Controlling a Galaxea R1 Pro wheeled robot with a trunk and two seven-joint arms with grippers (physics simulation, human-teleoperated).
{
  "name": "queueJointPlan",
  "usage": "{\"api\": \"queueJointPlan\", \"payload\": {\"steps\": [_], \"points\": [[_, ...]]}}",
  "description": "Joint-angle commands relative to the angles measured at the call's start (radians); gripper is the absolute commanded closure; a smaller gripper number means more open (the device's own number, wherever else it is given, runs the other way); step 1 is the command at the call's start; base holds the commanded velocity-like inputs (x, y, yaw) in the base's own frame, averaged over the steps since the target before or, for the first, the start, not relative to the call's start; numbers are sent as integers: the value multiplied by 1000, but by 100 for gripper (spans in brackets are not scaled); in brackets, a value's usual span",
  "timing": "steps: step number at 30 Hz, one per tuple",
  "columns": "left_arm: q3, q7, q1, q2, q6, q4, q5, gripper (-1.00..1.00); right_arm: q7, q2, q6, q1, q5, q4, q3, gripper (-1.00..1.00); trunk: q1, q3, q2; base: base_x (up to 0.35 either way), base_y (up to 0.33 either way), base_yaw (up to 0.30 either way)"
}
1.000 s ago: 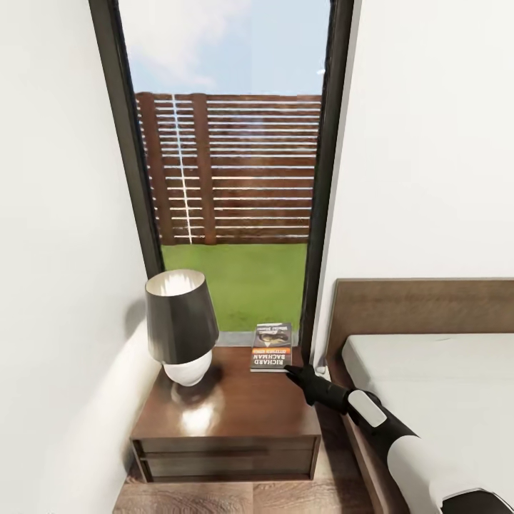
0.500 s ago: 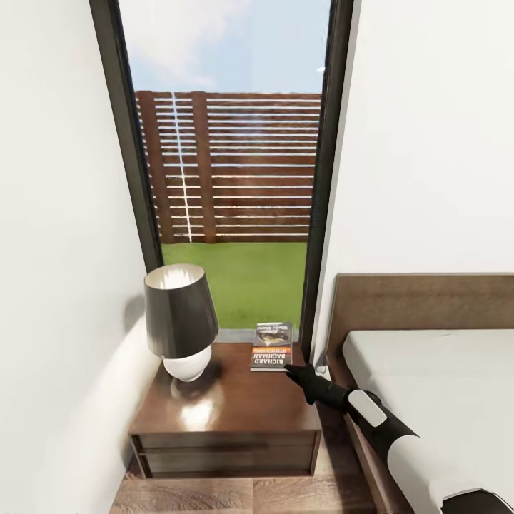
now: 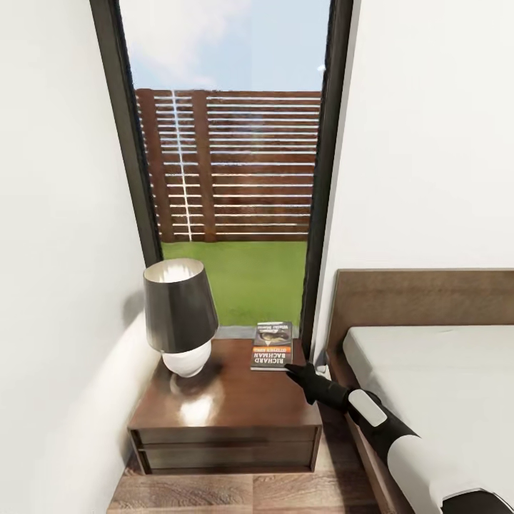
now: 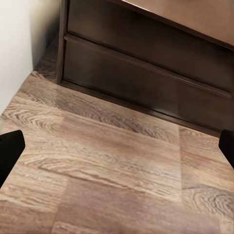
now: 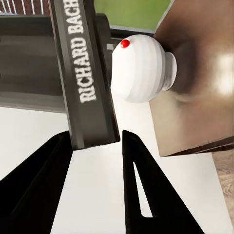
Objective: In the bedroom, move the book from the bed onto either nightstand, and place the two sandals side by side next to the bed.
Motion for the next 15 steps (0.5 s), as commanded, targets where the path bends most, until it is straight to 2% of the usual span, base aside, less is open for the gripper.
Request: {"api": "queueJointPlan", "payload": {"steps": [1, 15], "points": [[-1, -10, 0, 0, 1, 0, 11, -100, 3, -1, 1, -1, -3, 0, 4, 100, 0, -1, 0, 0, 0, 0], [-1, -11, 0, 4, 2, 0, 11, -100, -1, -1, 1, -1, -3, 2, -5, 100, 0, -1, 0, 0, 0, 0]]}}
